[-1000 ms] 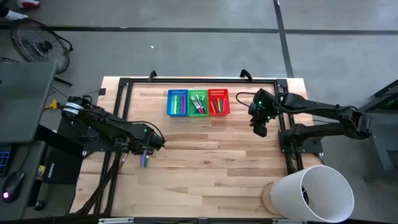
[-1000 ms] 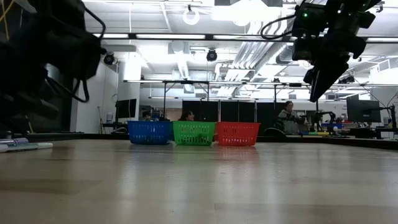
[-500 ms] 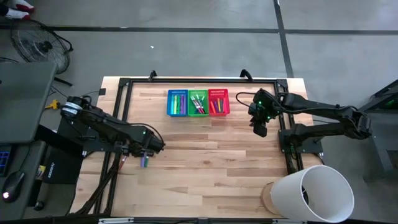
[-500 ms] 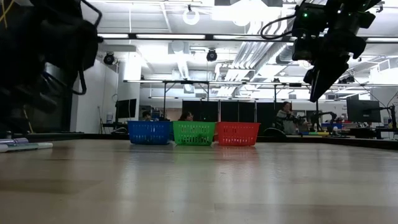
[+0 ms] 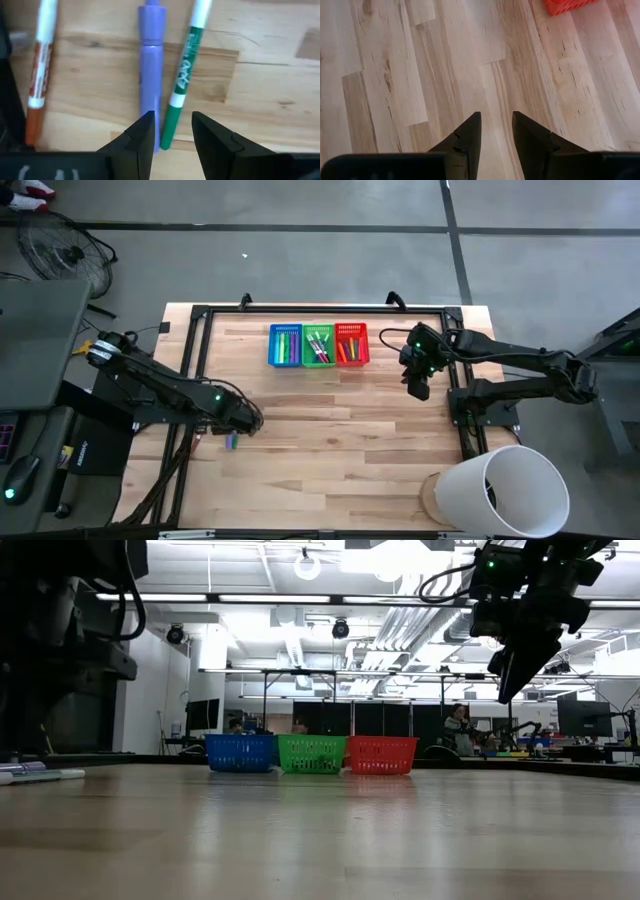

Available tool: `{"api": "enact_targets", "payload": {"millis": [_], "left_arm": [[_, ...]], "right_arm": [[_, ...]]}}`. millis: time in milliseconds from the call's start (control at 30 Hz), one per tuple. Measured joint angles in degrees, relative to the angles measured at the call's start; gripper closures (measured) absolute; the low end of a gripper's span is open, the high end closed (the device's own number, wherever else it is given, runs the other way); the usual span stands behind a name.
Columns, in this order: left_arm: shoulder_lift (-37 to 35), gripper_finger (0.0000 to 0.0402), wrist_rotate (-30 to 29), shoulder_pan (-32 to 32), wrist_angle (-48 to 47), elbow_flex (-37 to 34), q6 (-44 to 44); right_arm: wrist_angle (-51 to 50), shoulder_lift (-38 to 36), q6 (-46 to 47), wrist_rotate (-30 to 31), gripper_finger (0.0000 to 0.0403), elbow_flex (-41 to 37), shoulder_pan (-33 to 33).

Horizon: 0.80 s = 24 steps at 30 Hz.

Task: Pick & Place Markers
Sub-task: Put the green marker pen into the green bin

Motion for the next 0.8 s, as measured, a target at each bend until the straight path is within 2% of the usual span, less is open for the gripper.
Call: {"api": "enact_targets", "payload": {"millis": [167,533,800], "left_arm": [[0.9,0.0275,0.0,0.1,0.3,0.0,-3.2],[3.1,0.0275,-2.3,0.6,2.2,0.0,-3.1],[3.3,0.0275,-2.6,3.9,2.1,0.0,1.0]], "right_arm": [[0.0,0.0,0.0,0.0,0.0304,0.0,0.0],[0.1,0.0,0.0,0.0,0.0304,0.0,0.0],[0.1,0.0,0.0,0.0,0.0304,0.0,0.0]]}}
